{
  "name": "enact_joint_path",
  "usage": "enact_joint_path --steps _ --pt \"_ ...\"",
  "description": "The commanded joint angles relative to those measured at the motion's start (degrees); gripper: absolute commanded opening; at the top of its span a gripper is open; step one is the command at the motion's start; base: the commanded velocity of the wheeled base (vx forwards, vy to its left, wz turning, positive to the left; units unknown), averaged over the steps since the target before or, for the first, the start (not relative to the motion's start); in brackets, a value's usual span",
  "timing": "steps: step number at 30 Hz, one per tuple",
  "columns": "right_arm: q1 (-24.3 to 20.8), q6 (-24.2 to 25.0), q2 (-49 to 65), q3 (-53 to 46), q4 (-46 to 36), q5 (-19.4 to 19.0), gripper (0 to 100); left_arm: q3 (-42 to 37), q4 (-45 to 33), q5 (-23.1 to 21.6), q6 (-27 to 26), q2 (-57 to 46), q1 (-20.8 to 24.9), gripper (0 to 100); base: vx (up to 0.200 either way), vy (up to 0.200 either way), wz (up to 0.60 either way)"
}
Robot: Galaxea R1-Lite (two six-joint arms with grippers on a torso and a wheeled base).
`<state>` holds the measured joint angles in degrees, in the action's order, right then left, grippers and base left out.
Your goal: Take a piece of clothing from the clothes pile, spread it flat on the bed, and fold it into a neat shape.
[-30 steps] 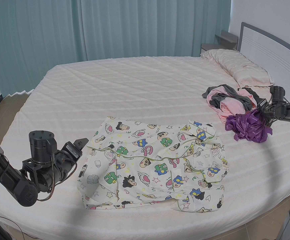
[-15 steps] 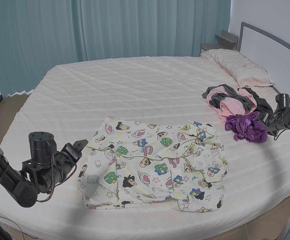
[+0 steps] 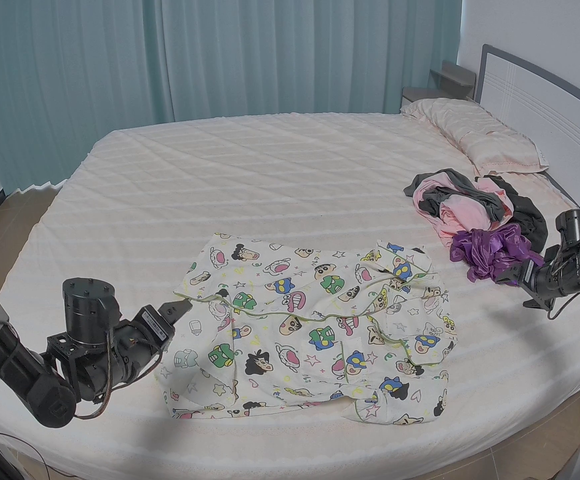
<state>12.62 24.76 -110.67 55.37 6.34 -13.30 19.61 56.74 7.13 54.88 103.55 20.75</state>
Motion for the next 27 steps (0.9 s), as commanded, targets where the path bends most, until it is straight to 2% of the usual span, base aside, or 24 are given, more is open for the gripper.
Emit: enact_joint_path --steps 1,6,13,21,27 --pt "-5.9 1.0 4.8 -8.4 4.5 -1.5 100 -3.9 -0.2 -2.9 -0.1 0.6 2.5 100 0.0 0.0 0.0" --pt "-9.6 7.5 4.5 -13.1 10.4 -1.7 100 -5.7 -0.1 -3.0 0.0 1.7 4.9 100 0.0 0.0 0.0" --pt "-11.1 10.9 3.7 -18.1 19.7 -2.3 100 -0.6 0.9 -3.4 0.0 11.9 5.5 100 0.0 0.0 0.0" --pt "-10.9 13.0 3.4 -18.3 20.1 -3.6 100 3.5 1.1 -3.4 0.2 17.0 5.7 100 0.0 0.0 0.0" --pt "-11.1 12.9 3.5 -18.2 20.1 -3.7 100 6.1 1.1 -3.4 4.1 17.8 5.7 100 0.0 0.0 0.0"
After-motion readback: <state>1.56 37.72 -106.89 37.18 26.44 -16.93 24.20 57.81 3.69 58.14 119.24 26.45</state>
